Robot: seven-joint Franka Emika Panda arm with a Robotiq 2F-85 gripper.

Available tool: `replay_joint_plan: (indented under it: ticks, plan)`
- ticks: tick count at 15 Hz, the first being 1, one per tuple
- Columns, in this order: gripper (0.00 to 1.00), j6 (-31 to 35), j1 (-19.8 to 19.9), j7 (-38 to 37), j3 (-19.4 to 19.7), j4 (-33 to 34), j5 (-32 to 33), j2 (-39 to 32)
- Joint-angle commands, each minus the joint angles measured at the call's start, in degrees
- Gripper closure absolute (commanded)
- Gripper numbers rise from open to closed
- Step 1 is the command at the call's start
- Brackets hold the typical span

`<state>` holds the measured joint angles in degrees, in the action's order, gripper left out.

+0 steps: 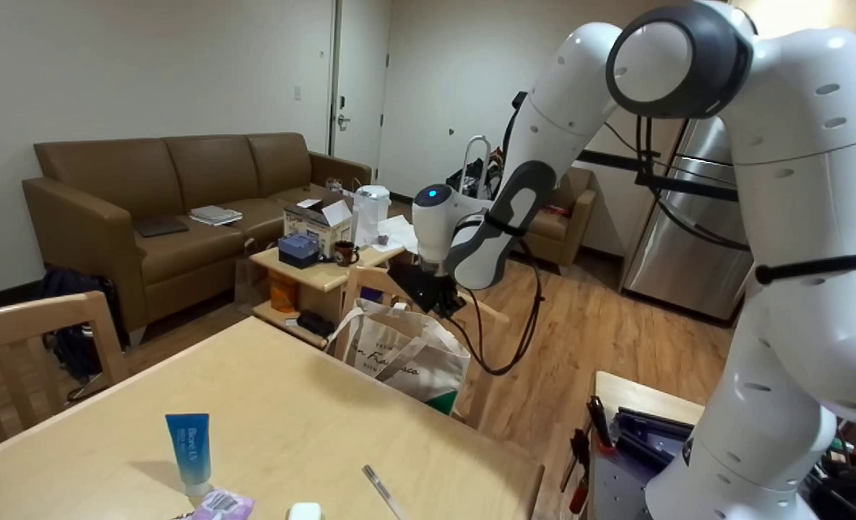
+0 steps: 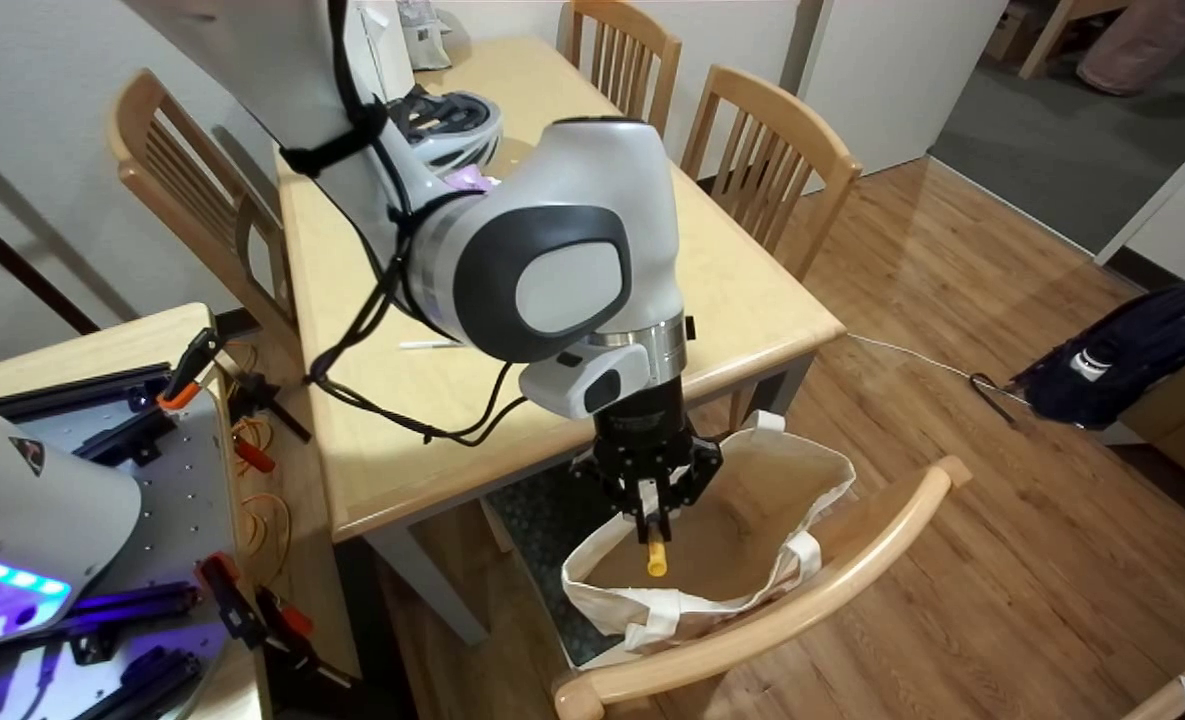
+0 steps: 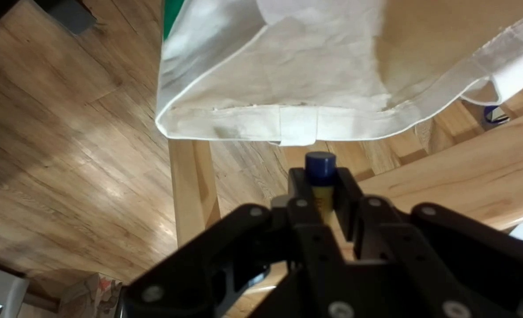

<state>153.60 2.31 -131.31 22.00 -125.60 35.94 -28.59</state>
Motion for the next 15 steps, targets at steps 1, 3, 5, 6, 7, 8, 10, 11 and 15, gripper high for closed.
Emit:
replay_joint_plan:
  ticks: [1, 3, 5, 6, 7, 8, 10, 11, 15]
  plan:
    - [0.95, 0.0, -0.2, 3.6, 0.3, 1.3, -1.4, -1.4]
    - [0.56, -0.2, 0.0, 5.2, 0.0, 1.6, -1.7, -1.7]
    - [0.45, -0.2, -0.2, 5.9, 0.3, 1.9, -1.7, -2.0]
    - [0.38, -0.2, -0.1, 6.3, 0.2, 1.9, -1.9, -2.1]
    - [0.32, -0.1, -0.3, 6.3, 0.3, 1.9, -1.7, -2.1]
    - [0.24, -0.2, -0.3, 6.9, 0.3, 1.9, -1.7, -1.9]
    - [0.12, -3.4, -2.4, 8.9, 1.8, 2.4, 1.5, -0.8]
    - [0.06, -5.4, -3.7, 10.4, 2.5, 3.0, 4.0, 0.0]
    - [0.00, -3.0, -4.5, 14.3, 1.5, 3.7, 11.9, 5.8]
